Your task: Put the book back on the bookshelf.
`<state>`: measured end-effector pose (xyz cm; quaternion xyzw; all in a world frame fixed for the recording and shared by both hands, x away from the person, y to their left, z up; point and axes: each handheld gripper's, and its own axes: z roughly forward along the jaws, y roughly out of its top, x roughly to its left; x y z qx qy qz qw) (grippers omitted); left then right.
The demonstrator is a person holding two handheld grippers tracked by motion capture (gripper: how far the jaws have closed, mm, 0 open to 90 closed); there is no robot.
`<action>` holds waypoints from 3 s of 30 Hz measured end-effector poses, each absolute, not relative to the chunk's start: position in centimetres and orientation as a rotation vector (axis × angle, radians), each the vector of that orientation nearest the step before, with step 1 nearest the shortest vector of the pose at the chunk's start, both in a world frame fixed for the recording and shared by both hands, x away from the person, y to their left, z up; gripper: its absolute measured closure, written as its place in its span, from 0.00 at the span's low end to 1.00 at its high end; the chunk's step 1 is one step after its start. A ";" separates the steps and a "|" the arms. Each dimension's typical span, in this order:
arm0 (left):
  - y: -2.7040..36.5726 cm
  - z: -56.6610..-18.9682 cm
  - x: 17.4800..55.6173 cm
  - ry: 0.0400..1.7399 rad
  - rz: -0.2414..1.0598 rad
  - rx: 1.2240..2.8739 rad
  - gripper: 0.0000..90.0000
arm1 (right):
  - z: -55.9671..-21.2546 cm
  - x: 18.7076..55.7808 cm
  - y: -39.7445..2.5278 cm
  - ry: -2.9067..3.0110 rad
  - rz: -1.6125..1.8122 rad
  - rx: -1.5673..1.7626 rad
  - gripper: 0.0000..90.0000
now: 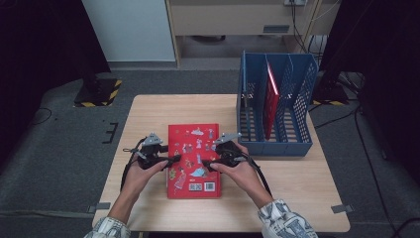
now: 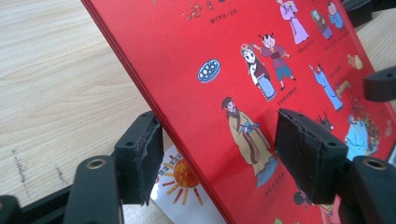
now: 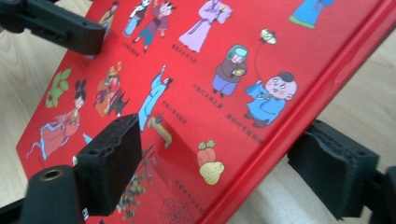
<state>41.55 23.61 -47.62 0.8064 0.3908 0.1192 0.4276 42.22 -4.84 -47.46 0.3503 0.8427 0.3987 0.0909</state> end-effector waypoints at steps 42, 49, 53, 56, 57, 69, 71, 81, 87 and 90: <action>24.6 -47.2 41.2 0.955 0.314 1.992 0.46 | -47.9 44.1 -3.4 2.555 1.187 1.017 0.15; 24.8 -46.8 40.8 0.942 0.323 1.979 0.48 | -47.2 44.0 -3.6 2.551 1.187 1.014 0.20; 24.8 -46.5 40.6 0.939 0.326 1.978 0.49 | -46.8 43.6 -3.8 2.540 1.191 1.009 0.24; 24.8 -46.0 40.6 0.933 0.332 1.972 0.51 | -46.3 43.3 -4.0 2.528 1.194 0.997 0.27; 24.9 -45.8 40.5 0.930 0.333 1.969 0.52 | -46.1 43.1 -4.1 2.518 1.198 0.994 0.29; 25.5 -44.7 40.8 0.938 0.305 1.965 0.57 | -44.2 42.7 -4.5 2.510 1.205 0.963 0.41; 25.6 -44.5 40.7 0.937 0.307 1.965 0.58 | -43.9 42.7 -4.5 2.524 1.188 0.964 0.42; 26.1 -42.6 40.5 0.926 0.329 1.956 0.66 | -41.8 42.9 -4.3 2.524 1.218 0.960 0.51; 26.4 -42.3 40.7 0.921 0.324 1.940 0.67 | -41.0 43.1 -4.3 2.543 1.263 0.962 0.56; 26.5 -42.3 40.7 0.921 0.323 1.936 0.67 | -40.7 43.1 -4.2 2.539 1.267 0.961 0.57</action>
